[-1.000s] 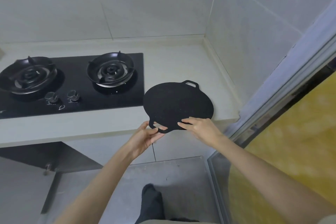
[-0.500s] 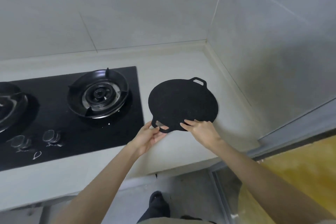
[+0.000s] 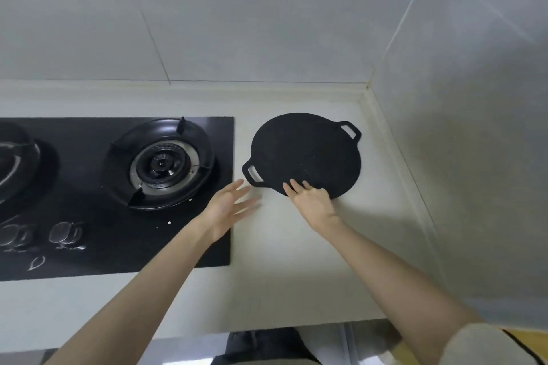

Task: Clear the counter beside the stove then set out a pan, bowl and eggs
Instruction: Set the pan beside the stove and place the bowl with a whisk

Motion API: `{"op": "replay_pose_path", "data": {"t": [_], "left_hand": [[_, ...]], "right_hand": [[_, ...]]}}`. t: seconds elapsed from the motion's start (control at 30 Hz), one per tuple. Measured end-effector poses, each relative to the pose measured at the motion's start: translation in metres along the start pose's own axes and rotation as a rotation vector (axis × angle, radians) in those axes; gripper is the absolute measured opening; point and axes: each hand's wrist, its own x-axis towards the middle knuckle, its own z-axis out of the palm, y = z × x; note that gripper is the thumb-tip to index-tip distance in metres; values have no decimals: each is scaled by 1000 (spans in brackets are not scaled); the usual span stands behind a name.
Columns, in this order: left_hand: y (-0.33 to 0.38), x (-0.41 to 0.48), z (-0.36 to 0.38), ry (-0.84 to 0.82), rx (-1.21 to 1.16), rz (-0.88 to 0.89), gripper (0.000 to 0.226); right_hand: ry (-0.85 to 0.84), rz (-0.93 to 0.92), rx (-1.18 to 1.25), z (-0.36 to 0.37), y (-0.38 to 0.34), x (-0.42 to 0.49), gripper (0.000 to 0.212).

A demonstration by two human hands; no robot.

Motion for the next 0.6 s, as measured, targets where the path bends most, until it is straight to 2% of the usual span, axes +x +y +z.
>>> {"op": "replay_pose_path", "data": {"t": [0.23,0.33,0.4,0.5,0.6], "left_hand": [[4,-8,7,35,-19,71,47],[4,-16,10,57,-32,99,44],[3,-26,13,92,-45,116,41],[3,-43,13,152,-76,147,37],[3,-68,2,230,-150,192,33]], "right_hand": [[18,-50,13,-2,9,31,77],[13,-23,91,-2,9,34,79],[18,-9,151,-3,9,34,72],[119,-34,208,-12,8,32,55],[256,-125,284,-27,-7,23,49]]}}
